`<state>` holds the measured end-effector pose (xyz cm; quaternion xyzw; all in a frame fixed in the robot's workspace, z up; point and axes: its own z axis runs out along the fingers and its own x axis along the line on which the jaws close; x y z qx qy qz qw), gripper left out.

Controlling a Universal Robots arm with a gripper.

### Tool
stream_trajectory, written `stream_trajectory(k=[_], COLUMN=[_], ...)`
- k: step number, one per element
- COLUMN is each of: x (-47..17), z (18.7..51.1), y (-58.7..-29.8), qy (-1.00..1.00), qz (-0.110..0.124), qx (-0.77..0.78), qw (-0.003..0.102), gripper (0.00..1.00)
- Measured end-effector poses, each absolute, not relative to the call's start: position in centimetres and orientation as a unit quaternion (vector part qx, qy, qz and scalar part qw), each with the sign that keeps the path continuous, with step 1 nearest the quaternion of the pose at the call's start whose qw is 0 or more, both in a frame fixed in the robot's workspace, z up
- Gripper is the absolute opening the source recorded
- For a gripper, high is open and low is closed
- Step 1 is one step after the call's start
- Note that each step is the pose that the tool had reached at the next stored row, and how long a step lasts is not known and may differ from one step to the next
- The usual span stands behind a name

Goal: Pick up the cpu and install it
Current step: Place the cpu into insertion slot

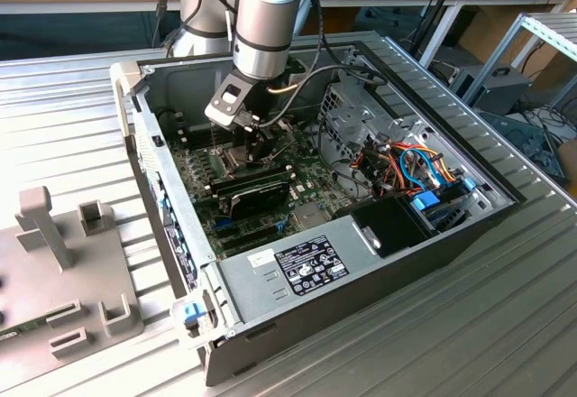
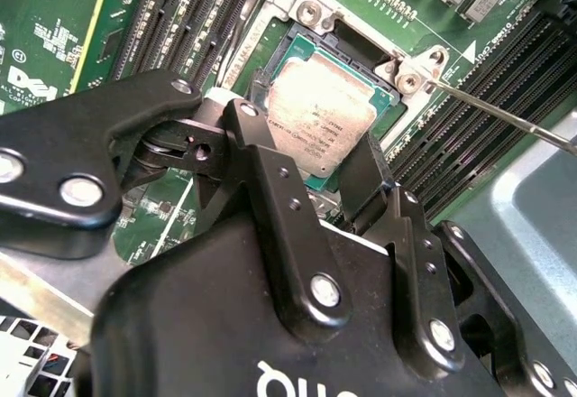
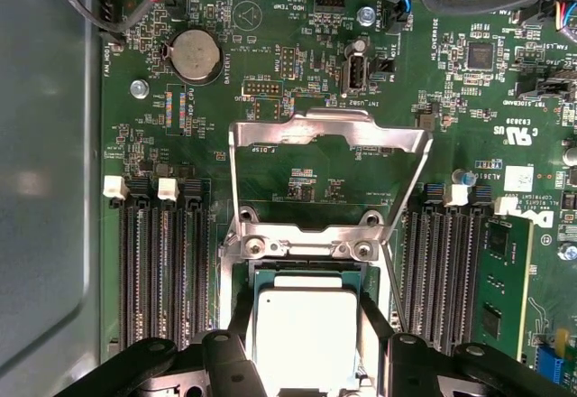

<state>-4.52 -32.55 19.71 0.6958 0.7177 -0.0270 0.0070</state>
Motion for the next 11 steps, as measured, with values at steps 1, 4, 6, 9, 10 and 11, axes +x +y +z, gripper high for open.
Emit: stream_trajectory(k=[1,4,6,9,10,11], x=[-4.52,-4.52,-4.51,-4.51,-4.51,-4.51], z=[19.68,19.59,19.55,19.52,19.51,19.51], y=[-32.55,-32.55,-32.54,-32.55,-32.55,-32.54], qy=[0.718,0.718,0.718,0.718,0.718,0.718], qz=[-0.027,-0.027,-0.027,-0.027,-0.027,-0.027], qx=[0.696,0.696,0.696,0.696,0.696,0.696], qw=[0.007,0.007,0.007,0.007,0.007,0.007], gripper=[0.55,0.55,0.55,0.55,0.55,0.55])
